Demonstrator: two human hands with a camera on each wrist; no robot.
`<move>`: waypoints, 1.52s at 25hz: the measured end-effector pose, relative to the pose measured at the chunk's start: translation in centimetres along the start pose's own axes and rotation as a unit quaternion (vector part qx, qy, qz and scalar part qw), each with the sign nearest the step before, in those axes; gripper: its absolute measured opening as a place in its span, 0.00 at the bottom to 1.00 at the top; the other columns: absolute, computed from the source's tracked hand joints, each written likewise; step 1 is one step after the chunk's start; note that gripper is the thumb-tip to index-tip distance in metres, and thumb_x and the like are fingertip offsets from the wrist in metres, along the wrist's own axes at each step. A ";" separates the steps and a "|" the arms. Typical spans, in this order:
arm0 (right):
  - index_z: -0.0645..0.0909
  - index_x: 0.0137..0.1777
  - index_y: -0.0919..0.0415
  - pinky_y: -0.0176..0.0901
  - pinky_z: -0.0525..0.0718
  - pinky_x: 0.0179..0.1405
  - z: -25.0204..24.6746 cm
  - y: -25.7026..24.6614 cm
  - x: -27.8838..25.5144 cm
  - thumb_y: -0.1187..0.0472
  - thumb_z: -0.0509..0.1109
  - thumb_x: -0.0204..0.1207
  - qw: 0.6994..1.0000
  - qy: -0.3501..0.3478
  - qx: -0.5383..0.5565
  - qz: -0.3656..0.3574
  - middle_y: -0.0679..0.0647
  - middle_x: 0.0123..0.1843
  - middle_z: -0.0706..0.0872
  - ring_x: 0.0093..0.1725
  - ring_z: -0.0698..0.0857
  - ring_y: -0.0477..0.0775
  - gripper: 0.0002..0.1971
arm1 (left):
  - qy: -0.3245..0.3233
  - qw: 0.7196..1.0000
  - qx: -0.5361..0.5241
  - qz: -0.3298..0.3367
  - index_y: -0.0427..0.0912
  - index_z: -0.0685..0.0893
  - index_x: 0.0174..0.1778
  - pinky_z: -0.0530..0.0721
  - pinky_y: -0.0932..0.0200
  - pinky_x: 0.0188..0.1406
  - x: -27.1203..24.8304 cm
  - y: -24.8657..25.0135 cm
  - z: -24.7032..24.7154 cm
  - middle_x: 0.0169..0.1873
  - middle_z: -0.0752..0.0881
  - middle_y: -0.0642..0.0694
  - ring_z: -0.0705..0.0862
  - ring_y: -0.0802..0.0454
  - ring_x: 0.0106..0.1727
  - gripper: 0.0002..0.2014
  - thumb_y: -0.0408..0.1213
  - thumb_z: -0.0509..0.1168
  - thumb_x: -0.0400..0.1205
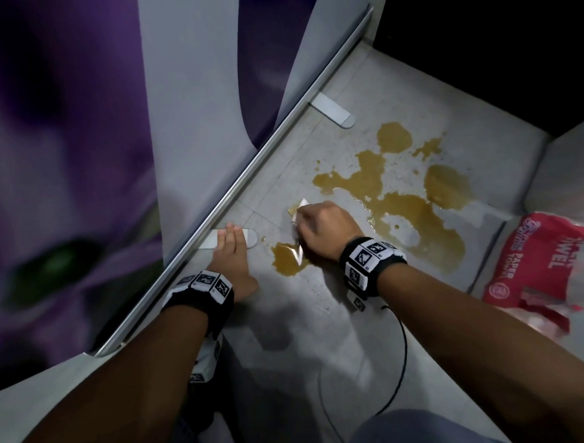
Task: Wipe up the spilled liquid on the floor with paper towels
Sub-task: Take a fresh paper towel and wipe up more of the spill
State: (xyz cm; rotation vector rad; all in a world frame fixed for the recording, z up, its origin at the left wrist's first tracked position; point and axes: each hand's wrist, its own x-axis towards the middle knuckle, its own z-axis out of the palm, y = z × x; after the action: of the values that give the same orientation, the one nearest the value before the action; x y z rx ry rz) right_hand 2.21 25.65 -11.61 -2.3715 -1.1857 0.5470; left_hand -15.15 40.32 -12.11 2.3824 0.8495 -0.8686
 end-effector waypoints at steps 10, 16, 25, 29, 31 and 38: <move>0.80 0.50 0.52 0.52 0.71 0.60 -0.2 -0.8 -0.4 0.55 0.68 0.79 0.991 0.047 -0.072 0.105 0.50 0.51 0.85 0.54 0.79 0.56 0.04 | 0.006 1.000 -0.002 0.008 0.35 0.33 0.84 0.42 0.50 0.85 -0.3 0.0 -0.1 0.84 0.31 0.38 0.33 0.38 0.85 0.55 0.36 0.68 0.74; 0.87 0.64 0.56 0.58 0.81 0.58 -2.2 -0.2 2.6 0.69 0.72 0.77 0.988 0.152 -0.029 -0.001 0.56 0.53 0.87 0.55 0.81 0.61 0.17 | 0.018 1.000 -0.010 0.010 0.35 0.35 0.85 0.42 0.51 0.85 -0.5 0.2 -0.2 0.85 0.33 0.38 0.34 0.39 0.86 0.53 0.33 0.67 0.74; 0.80 0.73 0.60 0.61 0.71 0.78 2.1 0.9 0.8 0.60 0.63 0.82 0.987 0.025 -0.146 -0.062 0.62 0.72 0.83 0.74 0.77 0.67 0.20 | 0.025 1.000 0.007 0.014 0.34 0.35 0.85 0.43 0.51 0.85 -0.4 0.1 -0.1 0.85 0.34 0.37 0.35 0.38 0.86 0.54 0.34 0.68 0.73; 0.70 0.82 0.62 0.61 0.62 0.84 3.6 -0.2 -0.3 0.64 0.62 0.85 0.992 -0.008 -0.125 -0.022 0.64 0.82 0.72 0.83 0.67 0.69 0.24 | 0.021 1.000 0.003 0.011 0.34 0.34 0.85 0.44 0.50 0.85 -0.5 0.1 -0.1 0.85 0.33 0.37 0.34 0.39 0.86 0.55 0.33 0.68 0.73; 0.71 0.81 0.62 0.64 0.62 0.84 4.8 -1.6 -0.5 0.62 0.63 0.84 0.991 -0.024 -0.125 -0.037 0.66 0.81 0.73 0.83 0.67 0.70 0.25 | 0.019 1.000 0.003 0.012 0.34 0.35 0.85 0.43 0.51 0.85 -0.4 0.0 -0.1 0.85 0.33 0.37 0.34 0.38 0.85 0.54 0.33 0.68 0.72; 0.79 0.75 0.61 0.67 0.67 0.81 6.3 -2.5 -1.0 0.58 0.66 0.76 0.981 -0.048 -0.120 -0.145 0.65 0.76 0.80 0.78 0.74 0.71 0.26 | 0.013 1.000 0.005 0.011 0.34 0.34 0.85 0.42 0.50 0.85 -0.2 0.1 -0.1 0.84 0.32 0.37 0.33 0.38 0.85 0.53 0.33 0.67 0.74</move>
State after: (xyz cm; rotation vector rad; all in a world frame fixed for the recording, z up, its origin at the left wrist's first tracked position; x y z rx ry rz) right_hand -3.26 27.47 -15.32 -2.3224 -1.6908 0.4463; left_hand -15.22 40.21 -11.90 2.4127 0.8290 -0.8376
